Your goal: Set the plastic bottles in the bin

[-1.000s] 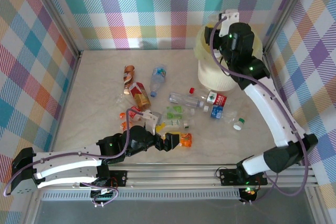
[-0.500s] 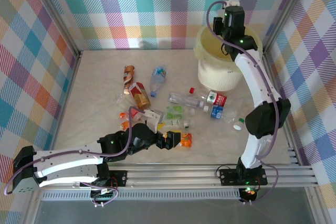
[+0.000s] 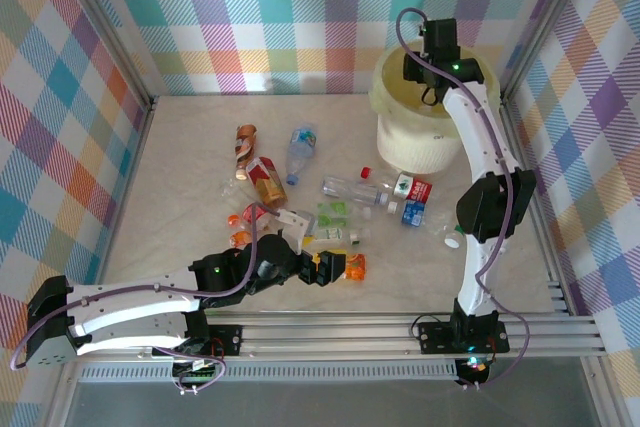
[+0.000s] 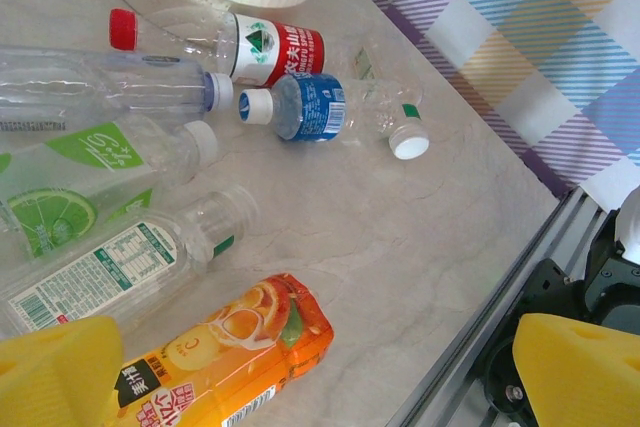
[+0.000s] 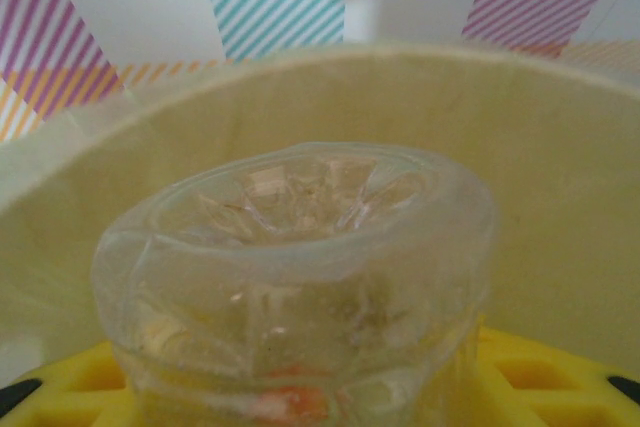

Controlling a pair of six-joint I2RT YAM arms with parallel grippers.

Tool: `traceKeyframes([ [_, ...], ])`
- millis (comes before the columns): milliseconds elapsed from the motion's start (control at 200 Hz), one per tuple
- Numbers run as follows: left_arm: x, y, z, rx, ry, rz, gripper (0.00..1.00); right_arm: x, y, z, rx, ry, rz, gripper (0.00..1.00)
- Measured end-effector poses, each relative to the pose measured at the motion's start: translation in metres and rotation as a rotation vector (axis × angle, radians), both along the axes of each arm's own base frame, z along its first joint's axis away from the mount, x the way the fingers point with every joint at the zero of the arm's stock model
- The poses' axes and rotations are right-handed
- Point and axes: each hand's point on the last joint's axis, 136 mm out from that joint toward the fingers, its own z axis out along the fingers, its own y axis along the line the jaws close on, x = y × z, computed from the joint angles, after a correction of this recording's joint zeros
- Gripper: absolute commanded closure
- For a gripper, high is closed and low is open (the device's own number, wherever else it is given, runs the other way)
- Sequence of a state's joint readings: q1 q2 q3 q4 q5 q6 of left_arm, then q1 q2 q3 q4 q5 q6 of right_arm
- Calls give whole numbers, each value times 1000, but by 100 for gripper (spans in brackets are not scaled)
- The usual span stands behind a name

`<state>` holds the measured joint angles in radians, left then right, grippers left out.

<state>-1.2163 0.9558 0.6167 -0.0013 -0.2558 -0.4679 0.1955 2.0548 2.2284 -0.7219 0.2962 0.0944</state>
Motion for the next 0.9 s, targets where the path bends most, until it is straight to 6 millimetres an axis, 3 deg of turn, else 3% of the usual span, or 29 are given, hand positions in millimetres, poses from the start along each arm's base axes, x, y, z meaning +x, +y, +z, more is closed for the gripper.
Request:
traceKeyframes([
  [440, -4, -8, -7, 34, -1, -48, 0, -14, 1, -76, 61, 261, 17, 50],
  [900, -6, -14, -5, 37, 6, -75, 0, -23, -2, -94, 94, 363, 9, 43],
])
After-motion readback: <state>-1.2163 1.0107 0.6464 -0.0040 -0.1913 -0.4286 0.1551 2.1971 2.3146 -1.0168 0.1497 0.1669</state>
